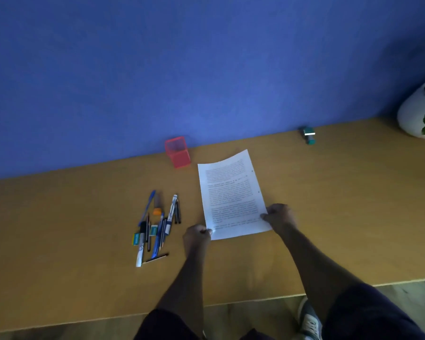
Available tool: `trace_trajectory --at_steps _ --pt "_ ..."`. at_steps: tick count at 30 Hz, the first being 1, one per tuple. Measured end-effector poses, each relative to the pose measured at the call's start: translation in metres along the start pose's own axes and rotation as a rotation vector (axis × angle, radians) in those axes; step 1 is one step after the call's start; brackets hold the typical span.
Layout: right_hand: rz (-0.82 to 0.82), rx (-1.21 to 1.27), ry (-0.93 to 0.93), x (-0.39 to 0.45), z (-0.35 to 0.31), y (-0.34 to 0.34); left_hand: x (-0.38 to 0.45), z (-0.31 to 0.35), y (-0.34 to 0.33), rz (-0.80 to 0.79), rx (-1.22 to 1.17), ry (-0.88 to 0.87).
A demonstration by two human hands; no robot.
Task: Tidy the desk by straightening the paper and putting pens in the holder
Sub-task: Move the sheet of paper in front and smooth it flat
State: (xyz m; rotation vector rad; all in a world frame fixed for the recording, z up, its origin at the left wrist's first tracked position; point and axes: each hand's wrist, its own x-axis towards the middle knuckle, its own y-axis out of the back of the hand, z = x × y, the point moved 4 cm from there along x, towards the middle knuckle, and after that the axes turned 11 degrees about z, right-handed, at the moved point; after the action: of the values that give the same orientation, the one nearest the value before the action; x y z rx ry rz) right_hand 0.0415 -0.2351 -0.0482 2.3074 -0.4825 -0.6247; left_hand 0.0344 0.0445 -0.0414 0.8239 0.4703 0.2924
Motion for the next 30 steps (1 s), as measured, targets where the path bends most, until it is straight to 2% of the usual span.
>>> trace_trajectory --at_steps 12,17,20,24,27,30 --pt "0.050 -0.180 0.051 -0.014 0.017 0.007 -0.014 -0.005 0.004 0.062 0.084 -0.199" --pt "0.070 -0.192 0.104 -0.015 0.020 0.006 -0.018 -0.001 0.001 0.063 0.260 -0.435" --pt "0.095 -0.268 0.197 -0.016 0.017 0.003 -0.018 -0.006 -0.005 -0.034 0.382 -0.519" --pt "0.137 -0.348 0.468 -0.023 0.012 -0.005 -0.018 -0.014 -0.011 -0.097 0.423 -0.548" --pt "0.064 -0.334 0.630 -0.028 0.010 -0.012 -0.015 -0.012 -0.009 -0.103 0.448 -0.588" --pt "-0.014 -0.370 0.694 -0.031 0.014 -0.019 -0.013 -0.010 -0.010 -0.131 0.454 -0.611"
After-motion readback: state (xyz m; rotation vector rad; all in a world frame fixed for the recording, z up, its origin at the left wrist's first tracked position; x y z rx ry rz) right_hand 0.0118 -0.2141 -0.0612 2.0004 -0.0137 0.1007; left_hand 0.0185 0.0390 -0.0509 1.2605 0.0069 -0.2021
